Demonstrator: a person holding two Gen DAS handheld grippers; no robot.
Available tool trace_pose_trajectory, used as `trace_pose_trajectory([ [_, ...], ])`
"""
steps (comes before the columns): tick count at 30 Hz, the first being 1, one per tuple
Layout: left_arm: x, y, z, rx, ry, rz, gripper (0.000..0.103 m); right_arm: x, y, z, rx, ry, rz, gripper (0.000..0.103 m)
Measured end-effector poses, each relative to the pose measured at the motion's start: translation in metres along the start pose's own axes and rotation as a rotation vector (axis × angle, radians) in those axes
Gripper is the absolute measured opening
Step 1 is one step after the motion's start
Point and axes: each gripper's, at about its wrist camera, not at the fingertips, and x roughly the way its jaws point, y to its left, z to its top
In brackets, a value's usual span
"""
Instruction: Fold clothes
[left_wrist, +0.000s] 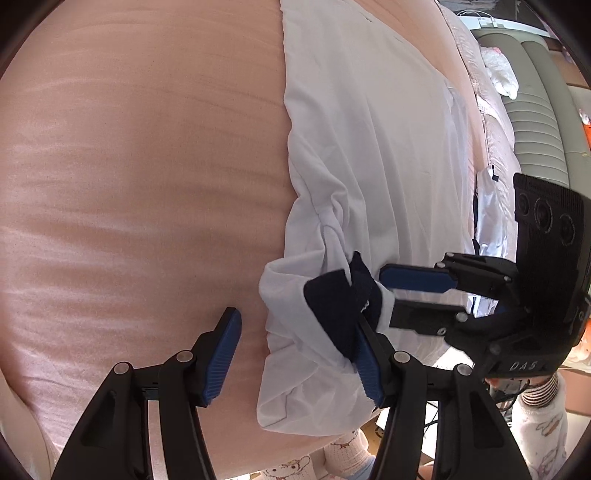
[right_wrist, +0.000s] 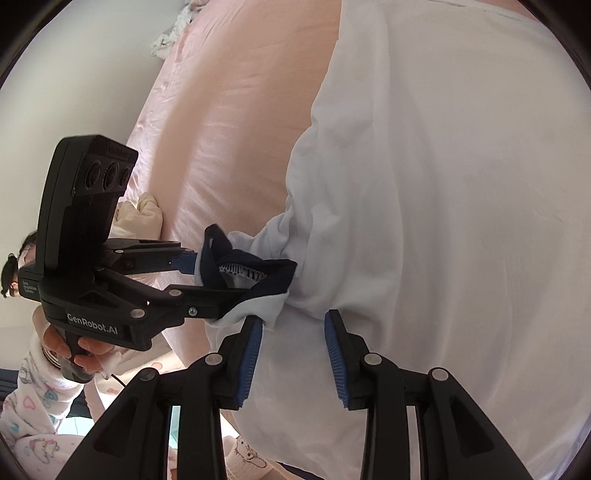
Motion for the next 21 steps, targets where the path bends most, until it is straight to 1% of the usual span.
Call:
trace_pose_trajectory([
  [4,0.001,0.003,-0.013,0.033,0.011,0.014,0.055,-0.018,0.000,0.007,0.008,-0.052,0.003,0.035],
  [6,0.000,0.003,-0.017,0.054,0.005,0.025,0.055,-0.021,0.004,0.010,-0.004,-0.058,0.028,0.035],
  [7,0.000,0.003,-0.019,0.061,0.001,0.031,0.055,-0.021,0.008,0.013,-0.019,-0.058,0.026,0.035],
  [11,-0.003,0.009,-0.023,0.063,-0.010,0.030,0.055,-0.015,0.029,0.011,-0.122,-0.045,-0.046,0.035],
  [14,-0.005,0.017,-0.024,0.036,-0.017,0.013,0.055,-0.014,0.040,0.004,-0.190,-0.047,-0.064,0.035],
  [18,-0.012,0.023,-0.028,0.037,-0.042,-0.001,0.055,-0.011,0.054,-0.001,-0.290,-0.062,-0.074,0.035],
  [21,-0.021,0.025,-0.032,0.062,-0.084,-0.012,0.055,-0.003,0.059,-0.001,-0.337,-0.059,-0.146,0.035],
])
